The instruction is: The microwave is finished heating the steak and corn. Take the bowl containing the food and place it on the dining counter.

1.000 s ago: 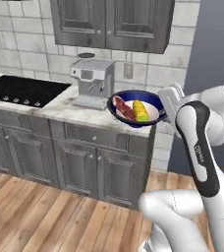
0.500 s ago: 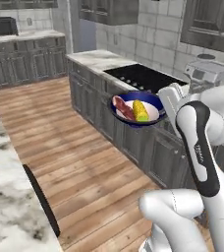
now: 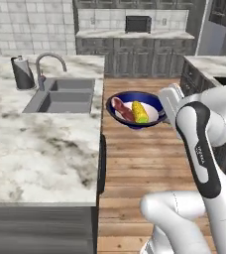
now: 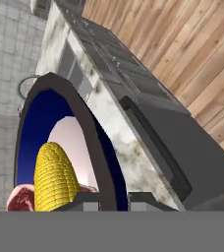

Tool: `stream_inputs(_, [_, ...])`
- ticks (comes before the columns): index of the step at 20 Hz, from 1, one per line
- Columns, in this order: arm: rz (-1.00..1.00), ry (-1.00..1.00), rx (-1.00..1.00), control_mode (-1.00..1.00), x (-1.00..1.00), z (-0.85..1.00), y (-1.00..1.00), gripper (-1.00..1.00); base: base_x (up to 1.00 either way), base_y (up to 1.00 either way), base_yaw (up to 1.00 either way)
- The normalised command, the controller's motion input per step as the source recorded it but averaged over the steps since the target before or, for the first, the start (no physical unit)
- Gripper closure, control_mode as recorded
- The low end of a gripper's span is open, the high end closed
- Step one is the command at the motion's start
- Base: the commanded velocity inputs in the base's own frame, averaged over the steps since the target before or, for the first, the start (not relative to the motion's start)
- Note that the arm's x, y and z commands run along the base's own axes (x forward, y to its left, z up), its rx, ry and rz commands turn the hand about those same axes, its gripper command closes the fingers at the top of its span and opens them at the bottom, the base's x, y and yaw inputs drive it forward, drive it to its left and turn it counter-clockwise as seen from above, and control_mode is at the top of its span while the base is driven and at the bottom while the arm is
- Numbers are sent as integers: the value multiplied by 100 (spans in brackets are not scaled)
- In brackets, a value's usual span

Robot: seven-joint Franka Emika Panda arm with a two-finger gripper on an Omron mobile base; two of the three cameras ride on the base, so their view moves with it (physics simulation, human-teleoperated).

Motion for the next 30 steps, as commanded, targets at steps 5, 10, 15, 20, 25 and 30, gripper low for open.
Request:
stream_inputs(5, [0,0,0,100,0,0,0,100,-9,-11,78])
stream_inputs(10, [0,0,0,100,0,0,0,100,-72,24,61])
stream_inputs(15, [0,0,0,100,0,0,0,100,-66,96,27])
stream_inputs(20, [0,0,0,100,0,0,0,100,31,100,-4])
stream_inputs(25, [0,0,0,100,0,0,0,100,86,100,-28])
stream_inputs(30, [0,0,0,100,0,0,0,100,81,100,-38])
